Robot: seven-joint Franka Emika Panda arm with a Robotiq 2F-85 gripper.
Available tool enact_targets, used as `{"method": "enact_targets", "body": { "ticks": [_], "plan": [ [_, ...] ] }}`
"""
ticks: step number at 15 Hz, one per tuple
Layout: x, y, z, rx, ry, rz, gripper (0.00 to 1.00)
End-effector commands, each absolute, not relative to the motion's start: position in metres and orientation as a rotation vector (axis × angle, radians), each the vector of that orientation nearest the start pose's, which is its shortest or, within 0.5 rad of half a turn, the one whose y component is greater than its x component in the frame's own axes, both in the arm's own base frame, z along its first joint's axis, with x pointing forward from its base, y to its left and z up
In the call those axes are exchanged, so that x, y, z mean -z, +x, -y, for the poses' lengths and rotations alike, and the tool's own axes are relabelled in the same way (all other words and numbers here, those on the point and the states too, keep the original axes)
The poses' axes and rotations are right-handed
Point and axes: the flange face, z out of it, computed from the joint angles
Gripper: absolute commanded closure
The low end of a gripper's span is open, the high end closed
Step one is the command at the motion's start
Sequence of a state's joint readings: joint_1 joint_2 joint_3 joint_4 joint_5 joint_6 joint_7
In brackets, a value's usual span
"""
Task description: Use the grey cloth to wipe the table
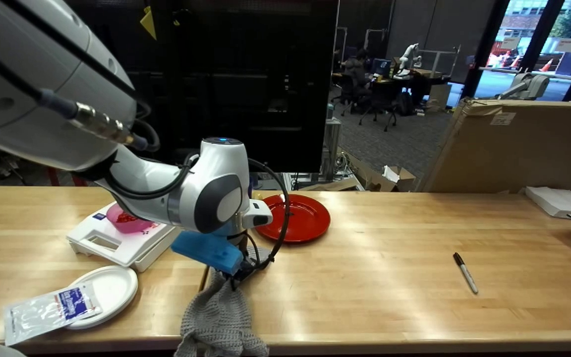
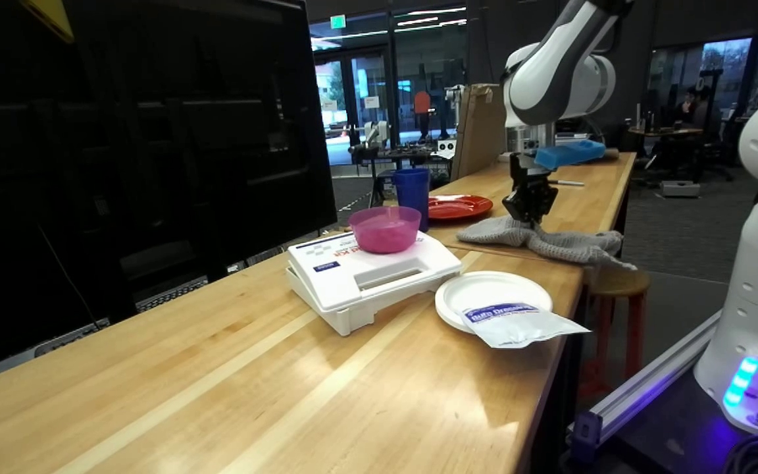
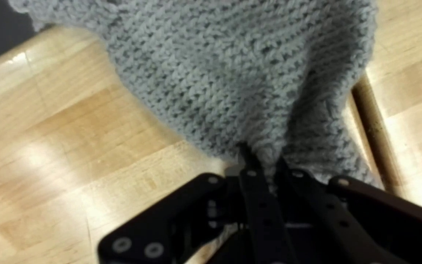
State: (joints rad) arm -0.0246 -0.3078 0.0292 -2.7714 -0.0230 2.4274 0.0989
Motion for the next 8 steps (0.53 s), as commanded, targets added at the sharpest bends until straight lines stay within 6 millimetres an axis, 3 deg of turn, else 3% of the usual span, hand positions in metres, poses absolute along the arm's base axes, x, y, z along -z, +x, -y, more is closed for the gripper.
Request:
{"method": "enact_targets", "body": {
  "ticks": [1, 5, 8],
  "plan": [
    [-0.307, 0.368, 0.003, -0.067, -3.169, -0.181, 0.98],
    [-0.305, 0.367, 0.012, -0.079, -3.185, -0.239, 0.98],
    [-0.307, 0.365, 0.03, -0.083, -3.228, -0.298, 0.98]
  ]
}}
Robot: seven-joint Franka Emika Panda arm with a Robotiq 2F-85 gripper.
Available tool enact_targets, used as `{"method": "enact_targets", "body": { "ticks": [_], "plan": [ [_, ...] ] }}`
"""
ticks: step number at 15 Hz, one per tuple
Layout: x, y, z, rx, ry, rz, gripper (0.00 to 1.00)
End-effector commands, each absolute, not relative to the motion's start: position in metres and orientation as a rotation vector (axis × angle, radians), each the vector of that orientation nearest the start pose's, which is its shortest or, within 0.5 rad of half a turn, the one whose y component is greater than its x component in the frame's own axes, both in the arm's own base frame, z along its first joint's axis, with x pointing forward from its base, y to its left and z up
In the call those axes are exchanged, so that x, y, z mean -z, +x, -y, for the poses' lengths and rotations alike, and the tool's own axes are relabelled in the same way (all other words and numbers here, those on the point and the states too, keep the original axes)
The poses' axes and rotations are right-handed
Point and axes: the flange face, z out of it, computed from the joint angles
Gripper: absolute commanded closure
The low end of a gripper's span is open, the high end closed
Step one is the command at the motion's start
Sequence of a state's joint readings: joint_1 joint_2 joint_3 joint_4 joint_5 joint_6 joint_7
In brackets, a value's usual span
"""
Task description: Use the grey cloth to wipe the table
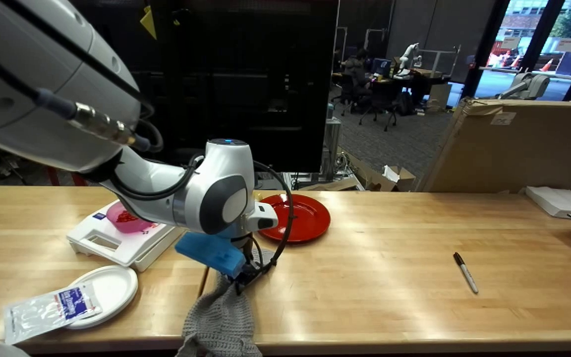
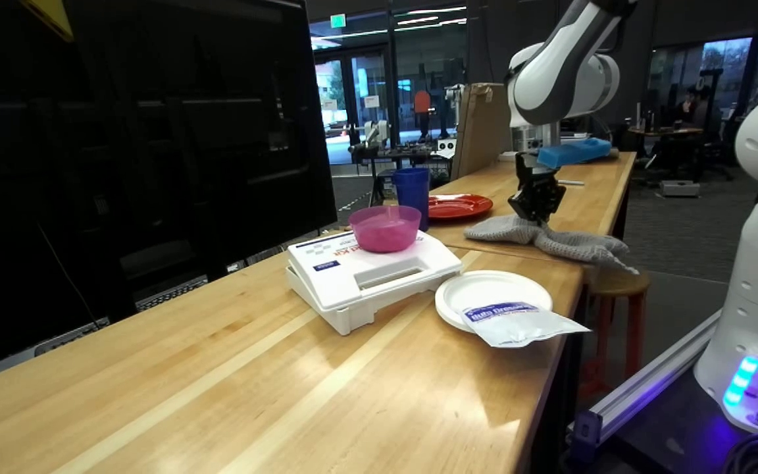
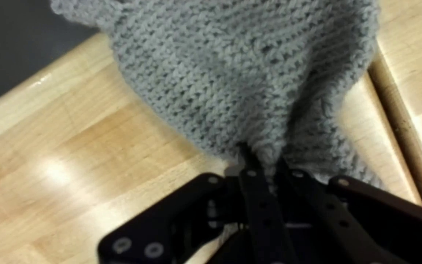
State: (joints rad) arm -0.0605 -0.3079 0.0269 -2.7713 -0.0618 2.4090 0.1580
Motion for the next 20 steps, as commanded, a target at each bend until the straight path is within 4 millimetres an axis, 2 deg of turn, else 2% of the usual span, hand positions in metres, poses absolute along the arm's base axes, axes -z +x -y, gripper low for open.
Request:
{"method": "enact_targets", "body": {
  "ticks": [1, 6, 13, 16, 20],
  "plan": [
    [-0.308, 0.364, 0.039, -0.08, -3.242, -0.316, 0.98],
    [-0.312, 0.36, 0.066, -0.05, -3.268, -0.361, 0.98],
    [-0.31, 0.361, 0.073, -0.045, -3.265, -0.375, 0.98],
    [-0.308, 0.365, 0.082, -0.041, -3.258, -0.385, 0.98],
    [-0.318, 0.375, 0.101, 0.001, -3.25, -0.421, 0.98]
  ]
}}
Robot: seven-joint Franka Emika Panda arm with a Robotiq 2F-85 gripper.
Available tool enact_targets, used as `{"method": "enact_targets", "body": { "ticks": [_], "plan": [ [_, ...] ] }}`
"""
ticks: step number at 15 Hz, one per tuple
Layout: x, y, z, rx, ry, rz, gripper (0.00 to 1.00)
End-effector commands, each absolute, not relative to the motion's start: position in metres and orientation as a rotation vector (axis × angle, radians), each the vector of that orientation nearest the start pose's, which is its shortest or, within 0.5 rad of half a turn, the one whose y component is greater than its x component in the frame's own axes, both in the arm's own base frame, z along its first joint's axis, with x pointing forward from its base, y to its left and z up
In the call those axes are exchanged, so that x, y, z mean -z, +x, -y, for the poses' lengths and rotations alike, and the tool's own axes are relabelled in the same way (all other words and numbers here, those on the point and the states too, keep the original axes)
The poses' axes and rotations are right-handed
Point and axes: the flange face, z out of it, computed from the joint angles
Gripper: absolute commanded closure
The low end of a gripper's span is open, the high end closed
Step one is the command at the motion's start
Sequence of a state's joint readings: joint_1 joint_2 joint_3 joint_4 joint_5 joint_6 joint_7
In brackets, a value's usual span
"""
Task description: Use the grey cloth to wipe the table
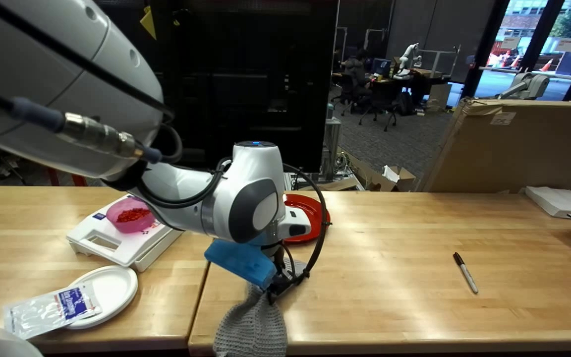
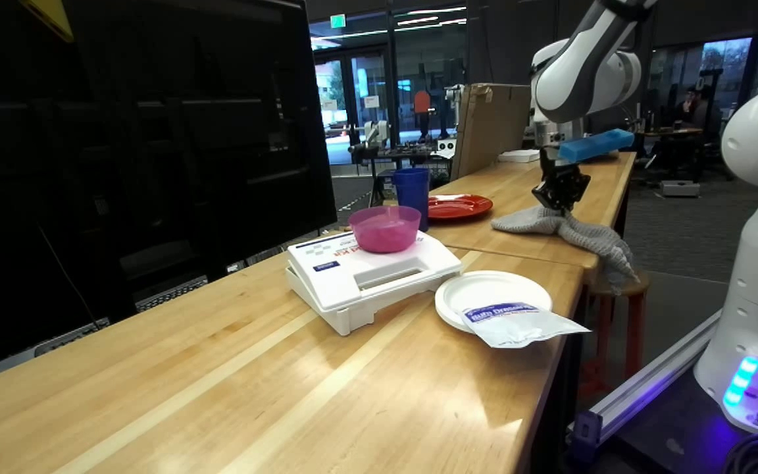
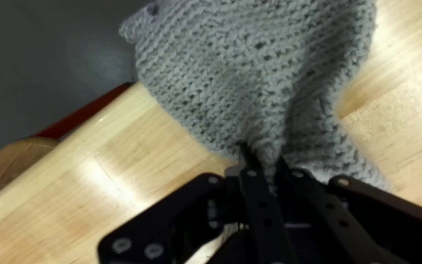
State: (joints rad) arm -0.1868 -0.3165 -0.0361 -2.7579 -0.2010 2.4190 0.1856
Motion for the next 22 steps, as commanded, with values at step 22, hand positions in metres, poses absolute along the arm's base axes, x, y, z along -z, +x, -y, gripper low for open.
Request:
{"method": "enact_targets", "body": {
  "ticks": [22],
  "plan": [
    [-0.325, 0.437, 0.145, 0.047, -3.265, -0.372, 0.98]
  ]
}}
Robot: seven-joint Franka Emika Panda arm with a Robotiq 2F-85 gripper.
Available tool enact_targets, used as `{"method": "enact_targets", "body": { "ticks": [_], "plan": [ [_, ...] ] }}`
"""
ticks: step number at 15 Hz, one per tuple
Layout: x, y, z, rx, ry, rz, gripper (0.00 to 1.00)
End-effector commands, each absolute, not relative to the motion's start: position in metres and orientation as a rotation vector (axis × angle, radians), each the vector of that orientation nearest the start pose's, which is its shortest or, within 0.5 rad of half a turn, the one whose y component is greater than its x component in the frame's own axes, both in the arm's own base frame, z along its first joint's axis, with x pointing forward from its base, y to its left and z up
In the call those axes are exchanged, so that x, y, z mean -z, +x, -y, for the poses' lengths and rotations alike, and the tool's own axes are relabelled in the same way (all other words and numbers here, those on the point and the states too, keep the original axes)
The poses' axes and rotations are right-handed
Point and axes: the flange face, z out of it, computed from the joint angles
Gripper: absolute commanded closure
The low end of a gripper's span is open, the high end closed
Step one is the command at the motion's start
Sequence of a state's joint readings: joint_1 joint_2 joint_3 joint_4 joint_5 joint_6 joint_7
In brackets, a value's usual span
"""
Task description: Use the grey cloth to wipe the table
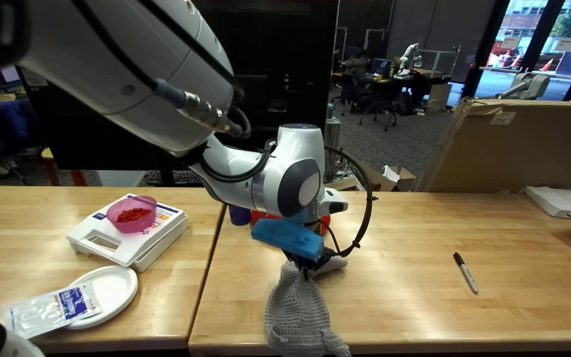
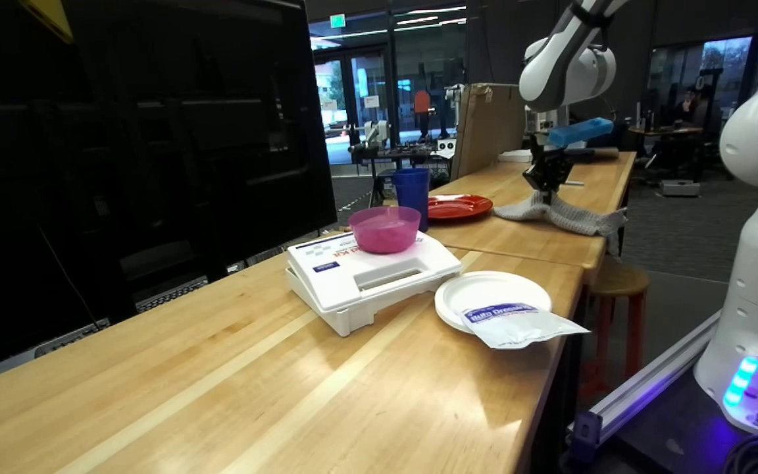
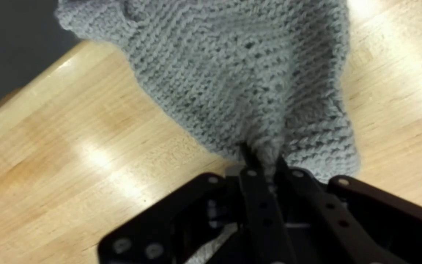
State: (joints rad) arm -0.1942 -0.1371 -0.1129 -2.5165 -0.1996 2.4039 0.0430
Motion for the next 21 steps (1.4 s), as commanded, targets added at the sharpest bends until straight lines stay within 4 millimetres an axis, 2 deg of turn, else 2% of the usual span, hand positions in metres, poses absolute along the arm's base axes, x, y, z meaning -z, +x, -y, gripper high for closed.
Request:
{"method": "enact_targets", "body": {
  "ticks": [1, 6, 12, 18, 21],
  "plan": [
    [-0.323, 0.439, 0.149, 0.08, -3.277, -0.383, 0.98],
    [-0.324, 0.447, 0.176, 0.196, -3.307, -0.5, 0.98],
    [-0.32, 0.444, 0.218, 0.22, -3.305, -0.686, 0.98],
    [-0.311, 0.451, 0.26, 0.226, -3.305, -0.815, 0.98],
    [-0.307, 0.456, 0.267, 0.208, -3.309, -0.817, 0.98]
  ]
}}
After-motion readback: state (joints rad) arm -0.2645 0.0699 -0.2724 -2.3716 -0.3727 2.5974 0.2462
